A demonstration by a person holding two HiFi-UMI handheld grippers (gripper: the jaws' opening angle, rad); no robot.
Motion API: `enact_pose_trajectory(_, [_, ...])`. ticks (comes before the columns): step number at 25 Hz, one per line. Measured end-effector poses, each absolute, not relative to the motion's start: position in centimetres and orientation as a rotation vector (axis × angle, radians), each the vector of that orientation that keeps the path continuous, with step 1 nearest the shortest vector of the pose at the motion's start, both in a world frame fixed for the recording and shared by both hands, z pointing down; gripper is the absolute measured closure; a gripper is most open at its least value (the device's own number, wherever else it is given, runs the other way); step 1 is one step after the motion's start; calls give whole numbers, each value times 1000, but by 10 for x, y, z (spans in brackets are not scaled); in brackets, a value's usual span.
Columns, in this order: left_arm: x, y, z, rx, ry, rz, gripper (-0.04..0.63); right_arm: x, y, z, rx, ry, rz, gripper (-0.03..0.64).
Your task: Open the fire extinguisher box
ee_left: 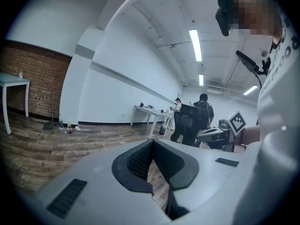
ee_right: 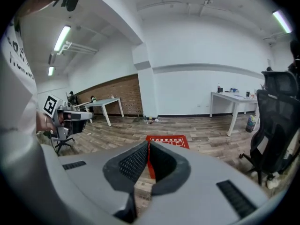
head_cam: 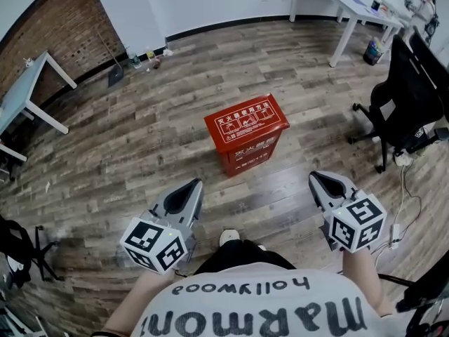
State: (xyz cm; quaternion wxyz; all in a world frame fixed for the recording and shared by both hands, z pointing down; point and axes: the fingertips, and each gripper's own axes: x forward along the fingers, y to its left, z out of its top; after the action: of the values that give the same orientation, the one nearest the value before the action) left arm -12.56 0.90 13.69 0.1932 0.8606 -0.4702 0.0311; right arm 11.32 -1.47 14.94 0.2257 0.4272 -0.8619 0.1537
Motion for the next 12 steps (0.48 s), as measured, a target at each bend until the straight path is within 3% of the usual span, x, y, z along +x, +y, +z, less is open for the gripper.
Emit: enact_pose_trajectory(12, [-152, -24, 143, 2470, -1211, 108, 591, 67, -18, 159, 1149, -2344, 360, 607])
